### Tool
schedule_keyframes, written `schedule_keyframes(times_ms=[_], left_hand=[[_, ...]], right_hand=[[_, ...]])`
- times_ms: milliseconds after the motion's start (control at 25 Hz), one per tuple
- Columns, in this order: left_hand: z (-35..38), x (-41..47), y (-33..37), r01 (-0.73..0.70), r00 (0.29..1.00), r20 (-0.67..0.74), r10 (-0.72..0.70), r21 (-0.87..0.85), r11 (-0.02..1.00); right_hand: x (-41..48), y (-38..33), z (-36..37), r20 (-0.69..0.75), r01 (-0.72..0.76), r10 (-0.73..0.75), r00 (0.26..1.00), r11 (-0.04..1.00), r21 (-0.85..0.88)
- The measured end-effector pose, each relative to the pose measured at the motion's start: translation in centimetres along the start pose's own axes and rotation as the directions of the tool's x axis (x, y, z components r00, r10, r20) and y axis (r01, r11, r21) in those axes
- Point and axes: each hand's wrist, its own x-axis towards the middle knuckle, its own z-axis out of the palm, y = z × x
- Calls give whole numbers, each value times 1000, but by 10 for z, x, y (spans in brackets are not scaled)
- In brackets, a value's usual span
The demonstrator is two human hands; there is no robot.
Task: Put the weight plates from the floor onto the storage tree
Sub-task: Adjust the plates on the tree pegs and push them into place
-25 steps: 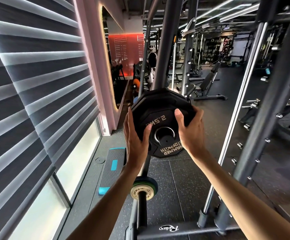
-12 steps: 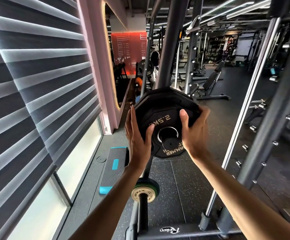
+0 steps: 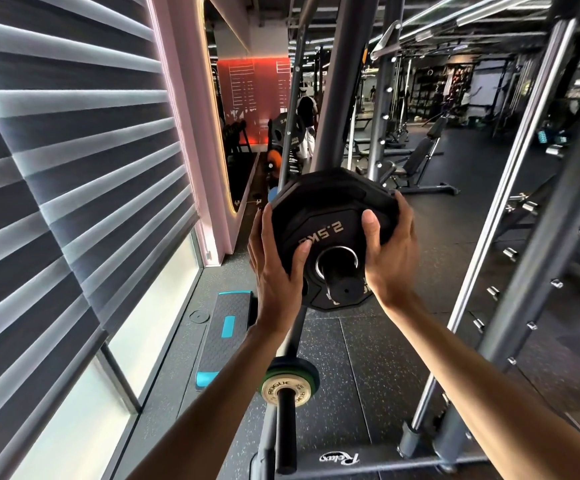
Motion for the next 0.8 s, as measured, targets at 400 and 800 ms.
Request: schedule_keyframes(times_ms=[400, 800], left_hand=[[-10, 3, 4, 14, 997, 71, -16, 35, 999], [-35, 23, 27, 72, 992, 102, -77, 54, 996]], right_hand=[[-1, -5, -4, 15, -24, 24, 1000, 1000, 0], [3, -41, -18, 95, 92, -75, 993, 976, -197]])
